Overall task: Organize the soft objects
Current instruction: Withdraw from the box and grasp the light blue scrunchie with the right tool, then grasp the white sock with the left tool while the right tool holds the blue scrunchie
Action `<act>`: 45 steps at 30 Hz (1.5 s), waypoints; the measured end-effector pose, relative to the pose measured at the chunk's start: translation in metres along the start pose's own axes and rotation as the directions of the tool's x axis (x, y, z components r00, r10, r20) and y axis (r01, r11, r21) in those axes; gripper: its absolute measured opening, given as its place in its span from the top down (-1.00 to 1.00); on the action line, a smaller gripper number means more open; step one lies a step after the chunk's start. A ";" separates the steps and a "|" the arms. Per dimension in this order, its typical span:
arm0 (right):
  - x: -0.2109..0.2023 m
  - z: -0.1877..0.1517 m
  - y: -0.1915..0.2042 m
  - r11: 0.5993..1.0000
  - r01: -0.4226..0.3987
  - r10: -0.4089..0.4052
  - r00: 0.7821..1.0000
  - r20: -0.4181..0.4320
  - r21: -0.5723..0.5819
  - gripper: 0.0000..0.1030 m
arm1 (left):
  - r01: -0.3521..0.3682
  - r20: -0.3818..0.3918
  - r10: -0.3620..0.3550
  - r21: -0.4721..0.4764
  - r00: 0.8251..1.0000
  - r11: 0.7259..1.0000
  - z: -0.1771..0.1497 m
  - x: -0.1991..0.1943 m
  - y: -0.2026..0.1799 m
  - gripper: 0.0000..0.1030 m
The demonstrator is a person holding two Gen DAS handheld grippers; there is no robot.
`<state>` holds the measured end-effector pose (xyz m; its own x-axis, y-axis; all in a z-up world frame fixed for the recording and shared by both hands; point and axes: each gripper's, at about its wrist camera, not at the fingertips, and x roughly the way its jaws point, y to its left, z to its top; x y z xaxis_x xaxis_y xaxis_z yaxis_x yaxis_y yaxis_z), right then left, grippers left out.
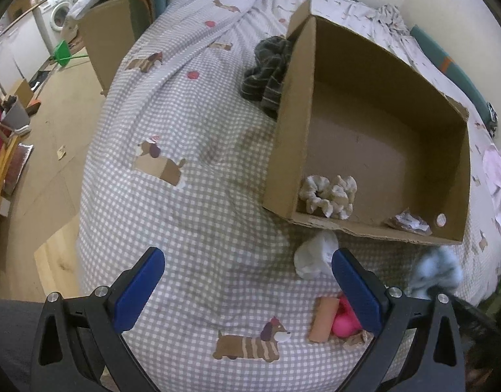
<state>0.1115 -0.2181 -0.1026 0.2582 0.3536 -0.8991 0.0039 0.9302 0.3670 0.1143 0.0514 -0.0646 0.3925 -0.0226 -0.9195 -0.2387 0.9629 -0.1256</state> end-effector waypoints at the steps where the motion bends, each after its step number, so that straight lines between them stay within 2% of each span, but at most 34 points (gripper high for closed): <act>1: -0.005 0.000 -0.003 1.000 -0.017 0.017 1.000 0.010 0.013 0.38 | 0.010 -0.009 -0.010 0.014 1.000 1.000 -0.001 0.003 -0.004 -0.98; 6: -0.015 0.004 -0.009 0.999 -0.042 0.041 0.999 0.031 0.027 0.38 | 0.058 -0.086 -0.051 0.081 0.995 0.995 -0.009 0.026 -0.029 -0.96; 8: -0.021 0.005 -0.014 0.999 -0.044 0.044 0.998 0.033 0.026 0.38 | 0.054 -0.104 -0.044 0.094 0.994 0.994 -0.011 0.036 -0.036 -0.81; 10: -0.023 0.004 -0.018 0.998 -0.050 0.049 0.998 0.035 0.030 0.38 | 0.048 -0.100 -0.039 0.094 0.994 0.994 -0.009 0.043 -0.040 -0.48; 11: -0.024 0.004 -0.019 0.998 -0.051 0.050 0.998 0.038 0.030 0.38 | 0.047 -0.098 -0.037 0.095 0.995 0.994 -0.008 0.046 -0.041 -0.39; 13: -0.027 0.002 -0.021 0.998 -0.052 0.050 0.998 0.043 0.031 0.38 | 0.049 -0.106 -0.038 0.102 0.994 0.994 -0.007 0.051 -0.044 0.21; 15: -0.029 0.001 -0.024 0.998 -0.055 0.053 0.997 0.047 0.039 0.38 | 0.054 -0.118 -0.042 0.106 0.992 0.993 -0.006 0.054 -0.046 0.55; 16: -0.027 0.000 -0.024 0.997 -0.056 0.054 0.997 0.049 0.043 0.38 | 0.067 -0.121 -0.054 0.102 0.991 0.993 -0.006 0.055 -0.047 0.65; 22: -0.031 -0.002 -0.024 0.997 -0.066 0.064 0.996 0.056 0.034 0.38 | 0.098 -0.153 -0.085 0.078 0.985 0.992 -0.012 0.046 -0.042 0.79; 32: -0.030 -0.005 -0.010 0.999 -0.049 0.049 0.998 0.047 -0.011 0.38 | 0.061 -0.108 -0.053 0.071 0.993 0.996 -0.021 0.014 -0.019 0.79; 39: -0.040 -0.011 0.001 0.997 -0.074 0.076 0.994 0.081 -0.031 0.38 | 0.019 -0.006 -0.018 0.149 1.000 0.989 -0.026 -0.028 -0.020 0.79; 45: -0.051 -0.023 0.001 0.994 -0.101 0.104 0.989 0.106 -0.033 0.38 | 0.011 0.050 -0.019 0.162 0.999 0.987 -0.023 -0.052 -0.025 0.79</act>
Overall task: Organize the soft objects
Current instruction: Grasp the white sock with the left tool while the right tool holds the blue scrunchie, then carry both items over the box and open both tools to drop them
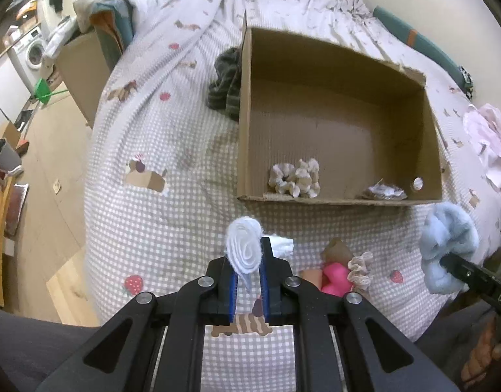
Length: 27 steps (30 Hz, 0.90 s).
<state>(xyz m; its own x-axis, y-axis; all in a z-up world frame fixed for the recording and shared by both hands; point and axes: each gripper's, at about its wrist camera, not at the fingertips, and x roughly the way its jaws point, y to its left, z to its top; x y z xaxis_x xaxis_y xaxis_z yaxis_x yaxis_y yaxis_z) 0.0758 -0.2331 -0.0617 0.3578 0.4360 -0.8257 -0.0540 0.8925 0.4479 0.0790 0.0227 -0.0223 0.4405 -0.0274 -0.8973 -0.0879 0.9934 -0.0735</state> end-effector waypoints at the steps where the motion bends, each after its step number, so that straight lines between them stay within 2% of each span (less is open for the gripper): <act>1: -0.003 -0.001 -0.001 1.000 -0.006 0.006 1.000 0.009 0.001 0.38 | 0.000 0.008 0.000 -0.002 1.000 1.000 -0.001 -0.003 -0.001 0.79; 11: -0.042 0.006 0.005 0.998 -0.068 0.069 0.991 0.111 -0.019 0.38 | 0.010 0.091 -0.010 -0.002 0.996 1.000 0.013 -0.031 0.001 0.79; 22: -0.072 0.063 0.025 0.994 -0.090 0.103 0.970 0.218 -0.065 0.38 | 0.023 0.203 -0.028 0.026 0.979 0.999 0.073 -0.055 -0.014 0.79; 27: -0.071 0.091 0.035 0.993 -0.070 0.091 0.964 0.249 -0.093 0.38 | 0.033 0.208 -0.039 0.031 0.977 0.999 0.099 -0.046 -0.023 0.79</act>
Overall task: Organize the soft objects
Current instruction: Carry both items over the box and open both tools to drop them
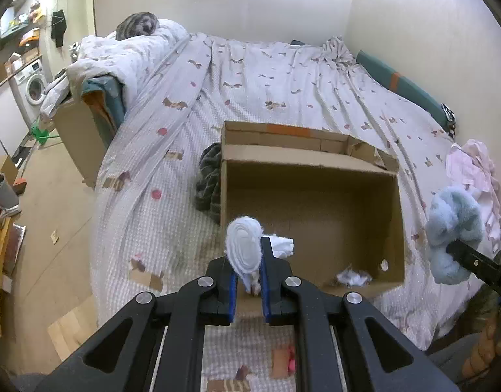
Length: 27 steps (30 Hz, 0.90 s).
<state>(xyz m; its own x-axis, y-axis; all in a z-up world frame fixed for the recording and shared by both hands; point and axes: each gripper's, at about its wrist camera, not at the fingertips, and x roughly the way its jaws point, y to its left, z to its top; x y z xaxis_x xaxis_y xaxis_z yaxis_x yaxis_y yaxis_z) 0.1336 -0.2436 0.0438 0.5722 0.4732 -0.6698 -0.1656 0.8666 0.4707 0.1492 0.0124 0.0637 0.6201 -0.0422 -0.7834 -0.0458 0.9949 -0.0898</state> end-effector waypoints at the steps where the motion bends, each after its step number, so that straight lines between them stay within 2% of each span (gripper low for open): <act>1: 0.002 0.004 0.001 1.000 0.006 -0.006 1.000 0.003 -0.006 0.38 | 0.012 0.000 -0.012 0.003 1.000 1.000 0.004 0.004 -0.002 0.79; 2: 0.004 0.008 0.002 1.000 0.008 -0.008 1.000 0.006 -0.011 0.38 | 0.026 0.002 -0.026 0.009 1.000 1.000 0.010 0.008 -0.004 0.79; 5: 0.017 0.017 0.003 1.000 0.020 -0.020 1.000 0.008 -0.022 0.38 | 0.008 0.011 -0.008 0.016 1.000 1.000 0.016 0.019 -0.008 0.79; 12: 0.060 0.026 -0.006 0.999 0.041 -0.040 0.998 -0.038 0.031 0.38 | 0.027 -0.030 -0.025 0.072 0.999 0.997 0.016 0.061 -0.027 0.79; 18: 0.092 0.014 -0.014 0.997 0.064 -0.061 0.994 -0.094 0.031 0.38 | 0.058 -0.085 -0.053 0.061 0.995 0.996 0.004 0.094 -0.031 0.79; 27: 0.123 0.000 -0.025 0.993 0.114 -0.112 0.982 -0.153 0.005 0.37 | 0.028 -0.116 -0.021 0.064 0.993 0.998 -0.003 0.118 -0.030 0.79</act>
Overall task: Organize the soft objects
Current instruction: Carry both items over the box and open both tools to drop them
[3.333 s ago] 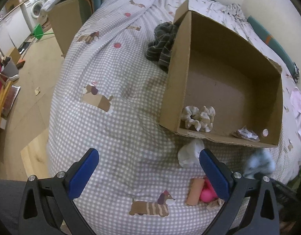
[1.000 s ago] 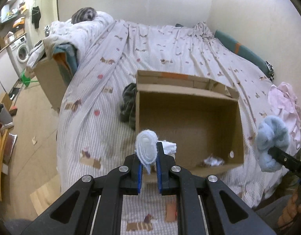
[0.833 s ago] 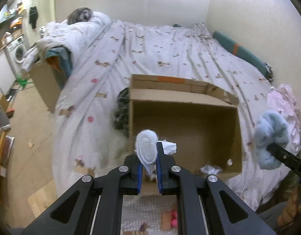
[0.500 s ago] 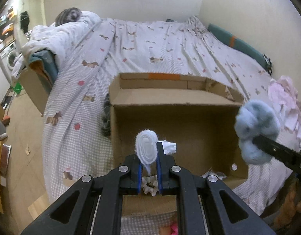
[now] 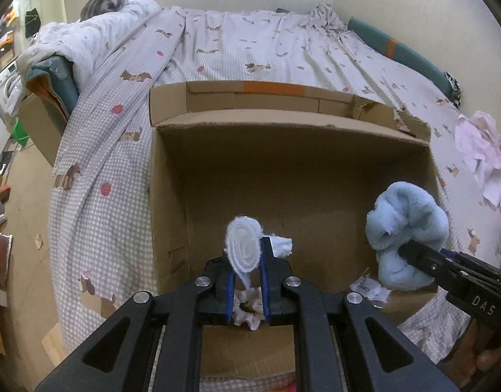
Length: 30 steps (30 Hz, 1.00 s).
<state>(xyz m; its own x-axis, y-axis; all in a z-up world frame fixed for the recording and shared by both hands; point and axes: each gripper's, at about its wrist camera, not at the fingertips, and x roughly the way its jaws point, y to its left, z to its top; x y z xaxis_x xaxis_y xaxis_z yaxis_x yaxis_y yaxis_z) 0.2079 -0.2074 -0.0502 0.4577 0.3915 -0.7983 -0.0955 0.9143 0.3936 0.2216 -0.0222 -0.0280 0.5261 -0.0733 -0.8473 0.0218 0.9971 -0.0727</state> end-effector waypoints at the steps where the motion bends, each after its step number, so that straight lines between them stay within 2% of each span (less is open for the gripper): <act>1: 0.004 0.000 -0.001 1.000 0.001 -0.001 1.000 -0.009 0.003 0.37 | -0.004 -0.005 0.004 0.003 1.000 1.000 -0.001 0.001 0.000 0.79; 11: 0.022 0.006 -0.005 1.000 0.027 -0.027 0.999 -0.045 0.006 0.35 | -0.002 0.007 0.002 0.010 1.000 1.000 -0.002 0.003 0.005 0.79; 15: 0.026 0.006 -0.007 0.999 0.036 -0.036 0.998 -0.056 0.004 0.34 | -0.064 0.033 0.063 0.049 0.997 0.997 -0.001 0.002 -0.001 0.78; 18: 0.027 0.008 -0.003 0.999 0.040 -0.040 0.998 -0.054 -0.004 0.33 | -0.050 0.037 0.049 0.043 0.998 0.998 0.001 0.002 -0.002 0.72; 20: 0.027 0.009 -0.001 0.999 0.039 -0.040 0.998 -0.047 -0.012 0.32 | -0.053 0.035 0.051 0.040 0.998 0.998 0.001 0.002 -0.001 0.61; 21: 0.027 0.010 0.000 0.999 0.040 -0.041 0.998 -0.043 -0.018 0.32 | -0.046 0.033 0.045 0.035 0.998 0.998 0.001 0.003 0.000 0.44; 22: 0.026 0.010 0.001 0.999 0.040 -0.041 0.998 -0.038 -0.023 0.32 | -0.039 0.031 0.038 0.029 0.999 0.999 0.002 0.003 0.001 0.12; 24: 0.026 0.011 0.000 0.999 0.037 -0.038 0.999 -0.033 -0.021 0.32 | -0.029 0.039 0.028 0.014 0.999 0.999 0.003 0.001 0.003 -0.24; 26: 0.026 0.011 -0.002 0.999 0.030 -0.031 0.999 -0.033 -0.011 0.31 | -0.017 0.048 0.016 0.012 0.999 1.000 0.003 -0.002 0.003 -0.25; 30: 0.024 0.012 -0.005 1.000 0.018 -0.017 1.000 -0.024 0.002 0.20 | -0.012 0.061 0.010 0.017 0.998 1.000 0.004 -0.008 0.001 -0.51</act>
<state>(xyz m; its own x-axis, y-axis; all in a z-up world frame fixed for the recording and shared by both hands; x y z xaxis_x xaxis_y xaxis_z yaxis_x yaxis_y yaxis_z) 0.2297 -0.2039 -0.0656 0.4376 0.3778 -0.8159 -0.0860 0.9209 0.3803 0.2212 -0.0207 -0.0193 0.5773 -0.0615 -0.8142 0.0301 0.9981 -0.0541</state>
